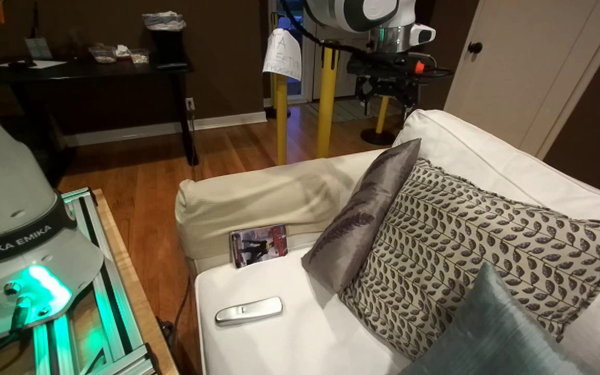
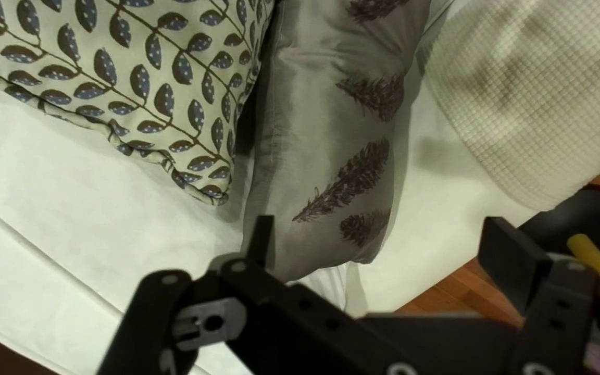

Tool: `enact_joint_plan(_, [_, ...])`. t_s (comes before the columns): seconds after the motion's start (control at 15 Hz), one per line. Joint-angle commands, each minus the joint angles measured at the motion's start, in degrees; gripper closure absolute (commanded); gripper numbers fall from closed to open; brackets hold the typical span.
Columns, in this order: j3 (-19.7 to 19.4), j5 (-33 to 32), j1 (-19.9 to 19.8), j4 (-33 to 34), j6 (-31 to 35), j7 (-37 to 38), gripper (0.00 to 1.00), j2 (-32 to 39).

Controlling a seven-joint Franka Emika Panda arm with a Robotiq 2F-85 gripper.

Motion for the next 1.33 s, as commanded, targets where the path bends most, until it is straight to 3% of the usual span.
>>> enact_joint_plan(0.0, [0.88,-0.64,-0.74,0.11,-0.12,0.45,0.0,-0.01])
enact_joint_plan(0.2, [0.89,-0.63,-0.74,0.19,-0.12,0.45,0.0,0.0])
enact_joint_plan(0.33, [2.15,0.66,-1.44,1.59,-4.44,-1.59,0.0,0.76])
enact_joint_plan(0.53, [4.16,3.24,-2.18,2.87,-4.87,-2.96,0.0,2.58])
enact_joint_plan(1.27, [5.75,4.34,-3.17,15.32,-3.85,-1.56,0.0,14.57])
